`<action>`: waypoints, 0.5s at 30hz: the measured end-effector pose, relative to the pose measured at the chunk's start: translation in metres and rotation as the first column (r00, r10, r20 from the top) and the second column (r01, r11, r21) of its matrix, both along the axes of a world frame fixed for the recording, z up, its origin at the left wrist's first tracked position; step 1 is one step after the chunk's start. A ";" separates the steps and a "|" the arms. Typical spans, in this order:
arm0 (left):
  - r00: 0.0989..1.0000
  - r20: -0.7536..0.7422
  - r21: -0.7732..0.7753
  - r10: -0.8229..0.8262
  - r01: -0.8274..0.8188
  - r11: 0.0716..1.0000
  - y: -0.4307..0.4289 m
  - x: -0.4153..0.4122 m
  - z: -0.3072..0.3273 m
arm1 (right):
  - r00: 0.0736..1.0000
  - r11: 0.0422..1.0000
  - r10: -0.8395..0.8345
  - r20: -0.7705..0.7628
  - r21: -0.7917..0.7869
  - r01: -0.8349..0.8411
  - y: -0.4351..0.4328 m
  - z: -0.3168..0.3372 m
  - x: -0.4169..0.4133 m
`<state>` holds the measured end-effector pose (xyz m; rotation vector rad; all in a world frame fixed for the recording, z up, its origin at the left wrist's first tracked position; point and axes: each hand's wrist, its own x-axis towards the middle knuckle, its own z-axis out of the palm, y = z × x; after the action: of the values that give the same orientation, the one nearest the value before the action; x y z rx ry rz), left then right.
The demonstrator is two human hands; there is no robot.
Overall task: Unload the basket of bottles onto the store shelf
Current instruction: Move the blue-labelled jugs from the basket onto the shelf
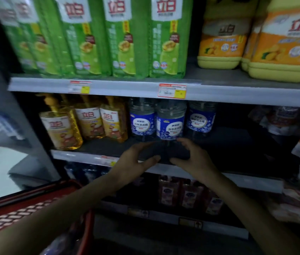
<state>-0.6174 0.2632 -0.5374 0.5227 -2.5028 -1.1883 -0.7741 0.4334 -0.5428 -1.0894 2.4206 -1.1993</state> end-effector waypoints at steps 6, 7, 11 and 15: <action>0.988 0.032 0.019 0.154 -0.155 0.988 -0.052 0.119 0.013 | 0.977 0.974 0.215 0.001 0.077 -0.214 -0.046 0.024 0.073; 0.984 0.036 0.014 0.176 -0.177 0.984 -0.058 0.138 0.015 | 0.970 0.966 0.242 -0.017 0.099 -0.239 -0.054 0.026 0.083; 0.965 0.089 0.054 0.247 -0.253 0.966 -0.080 0.212 0.012 | 0.935 0.932 0.345 -0.079 0.151 -0.331 -0.085 0.021 0.124; 0.893 0.161 -0.037 0.420 -0.420 0.907 -0.105 0.279 -0.015 | 0.866 0.862 0.491 -0.098 0.199 -0.467 -0.120 0.005 0.168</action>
<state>-0.3388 0.1579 -0.5524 1.1382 -2.3446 -1.0046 -0.6057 0.3134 -0.5380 -1.6446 2.1007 -0.7572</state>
